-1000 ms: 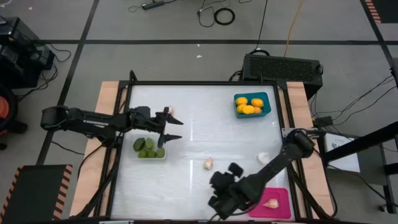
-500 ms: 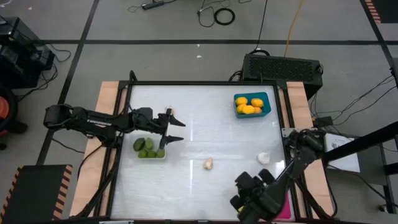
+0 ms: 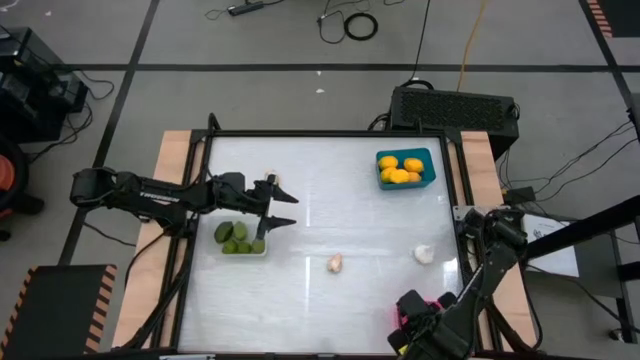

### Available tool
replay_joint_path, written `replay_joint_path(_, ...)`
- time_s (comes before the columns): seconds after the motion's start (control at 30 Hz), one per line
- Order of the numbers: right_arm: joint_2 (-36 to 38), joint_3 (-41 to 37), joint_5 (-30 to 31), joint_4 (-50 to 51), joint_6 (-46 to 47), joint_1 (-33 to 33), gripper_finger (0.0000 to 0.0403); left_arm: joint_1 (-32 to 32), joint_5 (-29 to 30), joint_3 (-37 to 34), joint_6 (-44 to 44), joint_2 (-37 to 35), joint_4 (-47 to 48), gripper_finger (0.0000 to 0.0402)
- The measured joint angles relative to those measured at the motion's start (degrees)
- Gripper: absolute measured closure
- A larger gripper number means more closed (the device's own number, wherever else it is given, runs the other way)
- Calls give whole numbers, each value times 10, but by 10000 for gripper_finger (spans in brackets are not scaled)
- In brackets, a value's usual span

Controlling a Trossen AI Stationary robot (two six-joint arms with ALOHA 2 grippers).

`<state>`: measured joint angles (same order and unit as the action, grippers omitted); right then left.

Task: Sort produce into baskets
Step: Put the white garlic into the pink bin

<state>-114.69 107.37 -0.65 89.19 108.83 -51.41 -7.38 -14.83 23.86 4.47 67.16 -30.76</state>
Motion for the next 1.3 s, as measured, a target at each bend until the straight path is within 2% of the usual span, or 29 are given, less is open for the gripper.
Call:
replay_joint_path(0.23,0,0,-13,4,20,-17,270,12,4,0,57,0,-70,89)
replay_joint_path(0.4,0,-4,-37,8,20,-24,265,44,21,0,73,0,-105,89)
replay_joint_path(0.6,-1,-21,-102,9,4,-23,213,96,46,0,73,0,-83,89)
replay_joint_path(0.77,8,-21,-103,8,-59,0,156,123,48,0,72,0,-80,89)
replay_joint_path(0.93,53,-31,-89,7,-74,32,132,131,61,0,71,0,-77,89)
replay_joint_path(1.03,107,-95,-45,5,-59,51,134,132,75,0,70,0,-77,89)
replay_joint_path(1.13,187,-220,-41,-7,-6,73,137,132,83,0,71,0,-75,89)
replay_joint_path(1.3,321,-440,-35,-145,77,108,130,135,83,0,68,0,-57,89)
